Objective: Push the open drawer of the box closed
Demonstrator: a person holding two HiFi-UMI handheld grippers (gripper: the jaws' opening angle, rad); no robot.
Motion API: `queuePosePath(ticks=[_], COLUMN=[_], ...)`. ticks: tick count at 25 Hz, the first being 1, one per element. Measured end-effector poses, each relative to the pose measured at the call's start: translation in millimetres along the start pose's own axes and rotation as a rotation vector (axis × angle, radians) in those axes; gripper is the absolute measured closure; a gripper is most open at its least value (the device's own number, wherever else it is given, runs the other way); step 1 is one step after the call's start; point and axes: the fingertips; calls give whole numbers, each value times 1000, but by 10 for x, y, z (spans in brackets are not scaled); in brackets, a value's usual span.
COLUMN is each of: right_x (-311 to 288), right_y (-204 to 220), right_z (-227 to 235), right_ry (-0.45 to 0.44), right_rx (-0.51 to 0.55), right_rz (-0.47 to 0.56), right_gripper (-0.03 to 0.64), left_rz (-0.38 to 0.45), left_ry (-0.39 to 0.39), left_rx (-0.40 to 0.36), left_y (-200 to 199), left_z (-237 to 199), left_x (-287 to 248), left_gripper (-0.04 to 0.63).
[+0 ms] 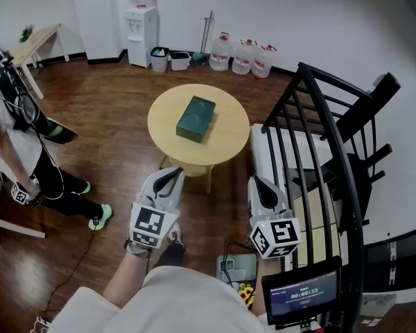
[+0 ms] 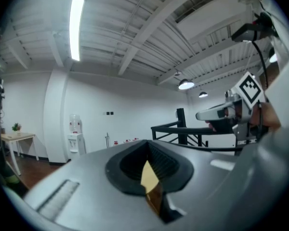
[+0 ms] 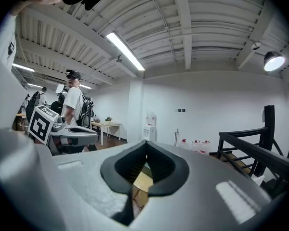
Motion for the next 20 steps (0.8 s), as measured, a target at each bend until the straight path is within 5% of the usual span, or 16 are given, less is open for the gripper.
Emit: queuePosePath(ticks=[10,20], right_x=[1252,1812], right_y=[129,97], right_z=[-367,-666], right_ry=[3,-2], right_rx=[-5,-26], right_rz=[6,8], right_gripper=[614,614], left_rz=[-35,1], left_ry=[-36,-25], left_rx=[8,-19], left_y=[-77,-426], left_z=[839,1098], left_x=[1109,1562], left_gripper=[588,588])
Point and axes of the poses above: the fingertips, and each gripper's own axes: x backward along the fingers, z to its right, y out of its underside, and after that the axes turned 9 degrees about -x, right-handed
